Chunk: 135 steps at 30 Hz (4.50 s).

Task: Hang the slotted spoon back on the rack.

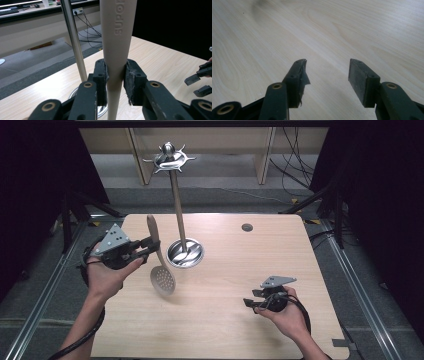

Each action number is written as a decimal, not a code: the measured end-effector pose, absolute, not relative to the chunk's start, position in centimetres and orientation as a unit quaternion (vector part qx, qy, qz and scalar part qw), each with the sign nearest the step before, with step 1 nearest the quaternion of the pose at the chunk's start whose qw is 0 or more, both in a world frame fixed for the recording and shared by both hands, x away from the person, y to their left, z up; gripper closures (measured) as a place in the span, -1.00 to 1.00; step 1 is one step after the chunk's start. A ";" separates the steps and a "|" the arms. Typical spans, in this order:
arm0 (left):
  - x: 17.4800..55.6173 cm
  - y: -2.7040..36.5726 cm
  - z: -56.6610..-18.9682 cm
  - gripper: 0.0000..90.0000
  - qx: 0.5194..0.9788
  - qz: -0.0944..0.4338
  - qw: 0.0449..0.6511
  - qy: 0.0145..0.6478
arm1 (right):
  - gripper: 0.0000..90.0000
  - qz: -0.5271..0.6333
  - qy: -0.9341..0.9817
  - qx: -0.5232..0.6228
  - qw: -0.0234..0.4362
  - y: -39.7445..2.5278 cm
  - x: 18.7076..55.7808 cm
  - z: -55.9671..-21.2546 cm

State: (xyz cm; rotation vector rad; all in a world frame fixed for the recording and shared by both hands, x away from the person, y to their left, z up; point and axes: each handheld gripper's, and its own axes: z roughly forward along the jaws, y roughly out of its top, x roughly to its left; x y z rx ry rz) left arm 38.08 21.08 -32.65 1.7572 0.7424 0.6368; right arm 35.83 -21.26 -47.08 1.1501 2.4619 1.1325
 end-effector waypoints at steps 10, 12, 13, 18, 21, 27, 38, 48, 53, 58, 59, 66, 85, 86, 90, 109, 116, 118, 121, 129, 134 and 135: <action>38.8 21.0 -31.9 0.59 0.733 0.271 0.540 0.314 | 0.08 0.382 0.832 0.390 0.096 -21.3 35.8 -47.0; 38.8 21.0 -31.8 0.59 0.732 0.270 0.540 0.316 | 0.08 0.382 0.833 0.390 0.095 -21.2 35.7 -47.0; 38.9 21.0 -31.7 0.59 0.733 0.272 0.539 0.315 | 0.08 0.382 0.833 0.390 0.095 -21.2 35.7 -47.0; 39.3 20.9 -31.4 0.59 0.731 0.274 0.540 0.315 | 0.08 0.381 0.832 0.391 0.093 -21.2 35.7 -47.0; 39.4 20.9 -31.4 0.59 0.729 0.274 0.541 0.317 | 0.08 0.382 0.832 0.391 0.095 -21.2 35.7 -47.0; 39.7 20.8 -31.2 0.59 0.727 0.275 0.540 0.322 | 0.08 0.383 0.833 0.386 0.097 -21.2 35.8 -47.1; 40.6 20.5 -31.0 0.59 0.719 0.281 0.540 0.337 | 0.08 0.384 0.832 0.389 0.093 -21.2 35.7 -47.1; 41.1 20.2 -30.8 0.59 0.716 0.271 0.540 0.349 | 0.08 0.384 0.831 0.391 0.093 -21.2 35.7 -46.9; 41.5 20.3 -30.5 0.59 0.715 0.278 0.545 0.340 | 0.08 0.386 0.831 0.388 0.097 -21.3 35.7 -46.9; 41.5 20.2 -30.3 0.59 0.713 0.273 0.542 0.353 | 0.08 0.387 0.832 0.386 0.097 -21.3 35.8 -46.9; 41.5 20.2 -30.3 0.59 0.713 0.273 0.542 0.353 | 0.08 0.387 0.832 0.386 0.097 -21.3 35.8 -46.9; 41.9 20.1 -30.0 0.59 0.712 0.274 0.541 0.354 | 0.08 0.386 0.831 0.389 0.097 -21.2 35.7 -46.9; 42.7 19.8 -29.5 0.59 0.711 0.274 0.540 0.358 | 0.08 0.387 0.831 0.389 0.095 -21.3 35.7 -46.9; 42.8 19.8 -29.4 0.59 0.710 0.275 0.540 0.358 | 0.08 0.387 0.830 0.389 0.096 -21.3 35.7 -46.9; 42.9 19.8 -29.1 0.59 0.707 0.278 0.541 0.360 | 0.08 0.387 0.831 0.389 0.093 -21.3 35.7 -46.9; 43.8 19.4 -28.1 0.59 0.703 0.291 0.546 0.352 | 0.08 0.390 0.832 0.382 0.101 -21.3 35.8 -46.9; 44.0 19.2 -27.8 0.59 0.701 0.285 0.542 0.367 | 0.08 0.390 0.832 0.382 0.099 -21.2 35.7 -46.9; 44.1 19.2 -27.7 0.59 0.700 0.283 0.542 0.368 | 0.08 0.390 0.833 0.380 0.100 -21.2 35.8 -46.9; 44.4 19.3 -27.7 0.59 0.700 0.287 0.537 0.373 | 0.08 0.391 0.831 0.382 0.100 -21.2 35.7 -46.9; 44.9 19.5 -27.6 0.59 0.699 0.293 0.532 0.378 | 0.08 0.391 0.832 0.381 0.101 -21.2 35.8 -47.0; 45.2 19.4 -27.8 0.59 0.698 0.287 0.532 0.383 | 0.08 0.390 0.833 0.380 0.100 -21.2 35.8 -46.9; 45.2 19.4 -27.8 0.59 0.697 0.286 0.533 0.384 | 0.08 0.389 0.833 0.380 0.100 -21.2 35.8 -46.9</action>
